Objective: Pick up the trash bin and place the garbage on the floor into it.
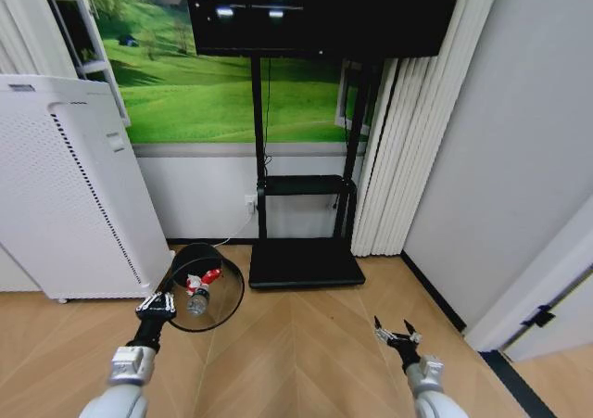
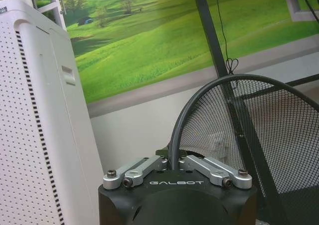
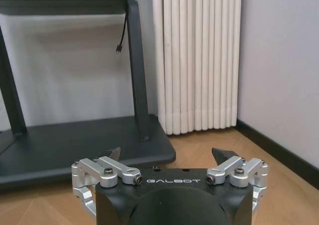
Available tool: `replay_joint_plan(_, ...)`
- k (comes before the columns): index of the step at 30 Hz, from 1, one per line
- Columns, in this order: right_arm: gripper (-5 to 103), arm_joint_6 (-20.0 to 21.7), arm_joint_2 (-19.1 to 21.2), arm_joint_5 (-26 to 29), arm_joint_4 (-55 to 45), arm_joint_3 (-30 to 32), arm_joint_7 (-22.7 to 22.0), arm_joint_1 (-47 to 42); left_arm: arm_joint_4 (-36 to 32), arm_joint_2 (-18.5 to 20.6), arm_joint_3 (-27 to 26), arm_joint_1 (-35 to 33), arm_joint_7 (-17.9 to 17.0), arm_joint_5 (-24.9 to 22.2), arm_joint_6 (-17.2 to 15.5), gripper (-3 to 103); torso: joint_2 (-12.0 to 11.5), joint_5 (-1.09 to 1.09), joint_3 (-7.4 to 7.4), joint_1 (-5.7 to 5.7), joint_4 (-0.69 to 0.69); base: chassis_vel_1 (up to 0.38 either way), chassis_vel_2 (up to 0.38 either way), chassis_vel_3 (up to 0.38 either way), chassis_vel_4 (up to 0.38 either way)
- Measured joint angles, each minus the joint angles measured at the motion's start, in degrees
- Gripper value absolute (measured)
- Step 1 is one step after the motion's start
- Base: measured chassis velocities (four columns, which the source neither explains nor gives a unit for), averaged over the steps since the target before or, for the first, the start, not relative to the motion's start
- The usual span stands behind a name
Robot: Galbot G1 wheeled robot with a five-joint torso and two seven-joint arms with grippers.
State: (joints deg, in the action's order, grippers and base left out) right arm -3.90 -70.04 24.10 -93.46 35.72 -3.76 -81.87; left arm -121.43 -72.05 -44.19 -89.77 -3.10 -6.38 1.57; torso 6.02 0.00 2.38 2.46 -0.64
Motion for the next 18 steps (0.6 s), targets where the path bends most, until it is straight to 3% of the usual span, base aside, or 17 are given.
replay_joint_plan(18, 100, 0.30, 2.99, 2.02, -4.48, 2.21, 1.81, 1.46, 0.16, -1.93, 1.08, 0.17, 0.08, -0.02, 0.22, 3, 0.00, 0.00, 0.00, 0.00, 0.00, 0.000, 0.000, 0.000, 0.000)
